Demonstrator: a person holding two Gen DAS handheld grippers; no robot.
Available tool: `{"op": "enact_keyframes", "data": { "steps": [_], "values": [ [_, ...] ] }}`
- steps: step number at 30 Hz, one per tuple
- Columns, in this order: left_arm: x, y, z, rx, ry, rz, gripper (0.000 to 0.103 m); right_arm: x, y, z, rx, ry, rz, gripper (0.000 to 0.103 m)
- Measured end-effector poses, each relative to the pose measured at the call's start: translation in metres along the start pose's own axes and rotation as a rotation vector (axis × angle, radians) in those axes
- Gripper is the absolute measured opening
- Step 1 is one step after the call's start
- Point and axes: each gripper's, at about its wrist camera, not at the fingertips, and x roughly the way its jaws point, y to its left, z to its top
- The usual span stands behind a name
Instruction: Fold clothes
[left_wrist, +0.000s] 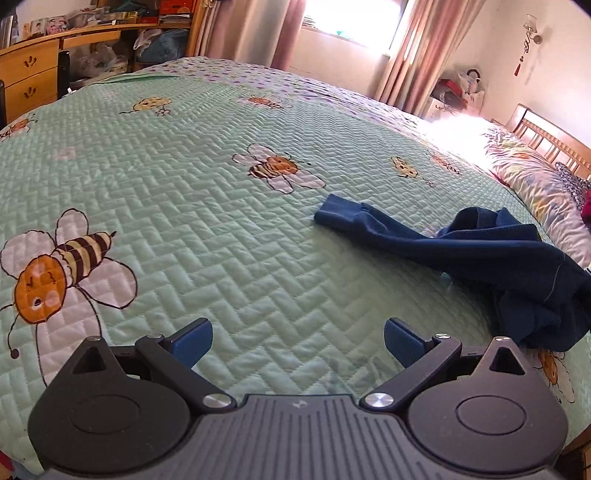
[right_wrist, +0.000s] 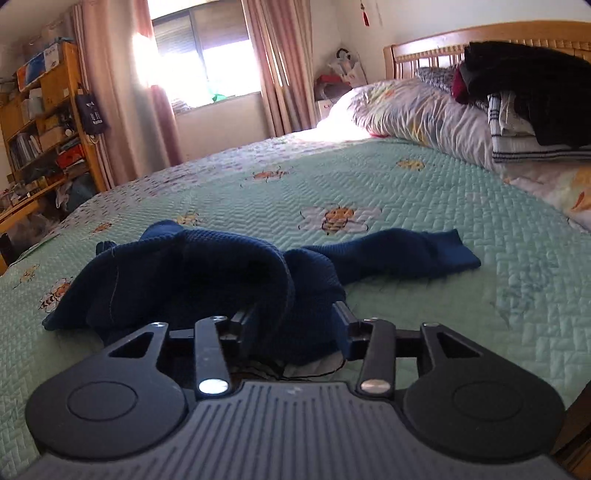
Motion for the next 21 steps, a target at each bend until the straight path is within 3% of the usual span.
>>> {"op": "enact_keyframes", "data": {
  "steps": [3,6,9,13,16,17,19,20,21],
  "values": [
    [0.004,-0.007,-0.003,0.012,0.014,-0.003,0.100,-0.024,0.015,0.011,-0.112,-0.108,0.037,0.052],
    [0.007,-0.015,-0.006,0.030,0.030,-0.008,0.100,-0.023,0.053,0.020,-0.330,-0.169,0.156,0.064],
    [0.009,-0.020,-0.009,0.053,0.039,-0.014,0.100,0.000,0.101,0.020,-0.568,-0.136,0.276,0.068],
    [0.010,-0.016,-0.009,0.051,0.044,-0.015,0.100,0.049,0.155,0.016,-0.783,-0.066,0.267,0.071],
    [0.012,-0.010,-0.009,0.039,0.051,-0.012,0.100,0.081,0.177,0.012,-0.831,0.041,0.257,0.077],
    [0.012,-0.008,-0.009,0.034,0.052,-0.010,0.100,0.089,0.180,0.010,-0.830,0.074,0.267,0.076],
    [0.014,-0.003,-0.008,0.021,0.055,-0.005,0.100,0.095,0.180,0.003,-0.807,0.114,0.305,0.043],
    [0.014,-0.001,-0.007,0.014,0.056,-0.003,0.100,0.092,0.177,-0.002,-0.790,0.120,0.333,0.020],
    [0.014,0.001,-0.007,0.007,0.056,-0.001,0.100,0.078,0.174,-0.012,-0.788,0.095,0.371,0.020]
  ]
}}
